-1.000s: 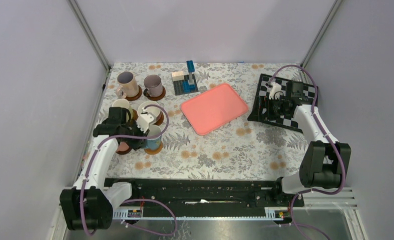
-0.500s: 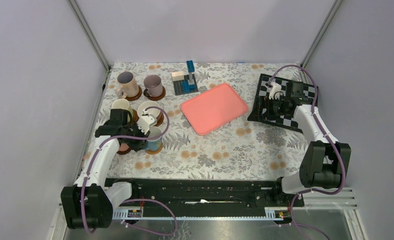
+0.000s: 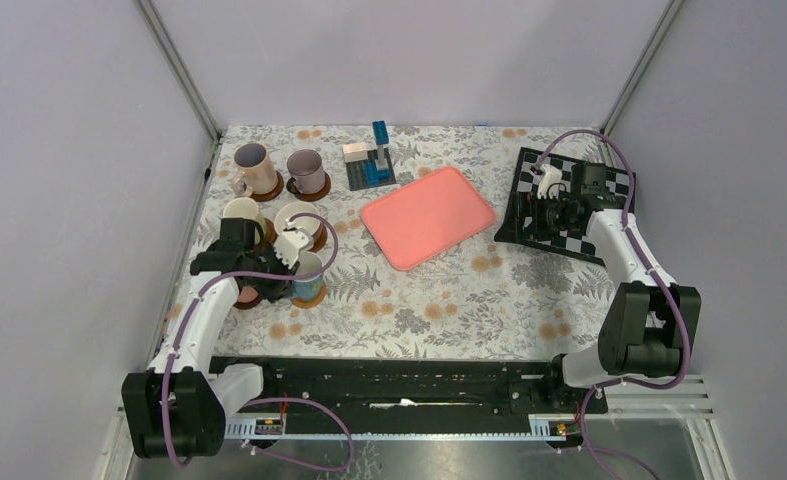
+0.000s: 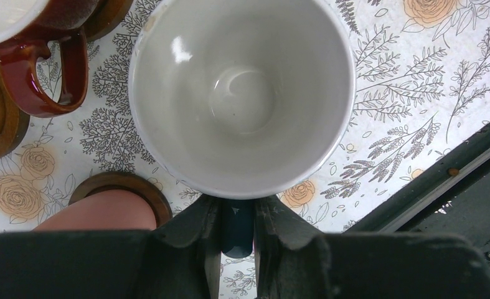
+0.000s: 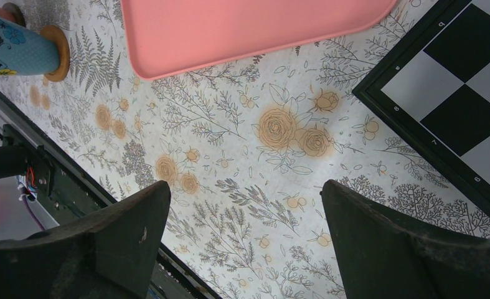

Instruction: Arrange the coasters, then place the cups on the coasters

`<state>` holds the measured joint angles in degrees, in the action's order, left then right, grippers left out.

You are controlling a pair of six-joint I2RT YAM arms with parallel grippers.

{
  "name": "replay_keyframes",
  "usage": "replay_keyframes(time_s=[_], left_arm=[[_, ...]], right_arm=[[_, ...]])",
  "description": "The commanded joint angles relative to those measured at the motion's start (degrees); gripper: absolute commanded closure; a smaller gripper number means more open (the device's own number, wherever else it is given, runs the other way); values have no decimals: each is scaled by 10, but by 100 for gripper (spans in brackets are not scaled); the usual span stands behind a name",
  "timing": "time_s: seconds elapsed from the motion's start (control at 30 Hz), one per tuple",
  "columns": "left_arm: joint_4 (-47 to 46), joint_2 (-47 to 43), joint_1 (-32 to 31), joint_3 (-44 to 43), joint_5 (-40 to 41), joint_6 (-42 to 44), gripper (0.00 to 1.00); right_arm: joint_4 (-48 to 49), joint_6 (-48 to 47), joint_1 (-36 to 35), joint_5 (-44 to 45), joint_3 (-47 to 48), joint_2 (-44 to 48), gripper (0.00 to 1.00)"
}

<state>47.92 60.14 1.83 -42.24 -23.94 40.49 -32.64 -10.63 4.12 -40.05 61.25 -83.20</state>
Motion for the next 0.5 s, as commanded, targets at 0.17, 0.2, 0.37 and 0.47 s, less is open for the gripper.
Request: replay_keyframes(time_s=[0.17,0.2,0.37,0.47], left_arm=[[-7,-15,3,-2,10,15,72],[-7,-15,3,-1,13,14,71],[-3,-17,3,-1,14,15,65],[3,-19,3,-5,15,16,60]], right_arm=[[0,-8,-3,-10,17,6,2],[0,-7,-3,-10,17,7,2],[-1,-8,-3,-10,17,6,2],[-1,-7,-3,-10,17,7,2]])
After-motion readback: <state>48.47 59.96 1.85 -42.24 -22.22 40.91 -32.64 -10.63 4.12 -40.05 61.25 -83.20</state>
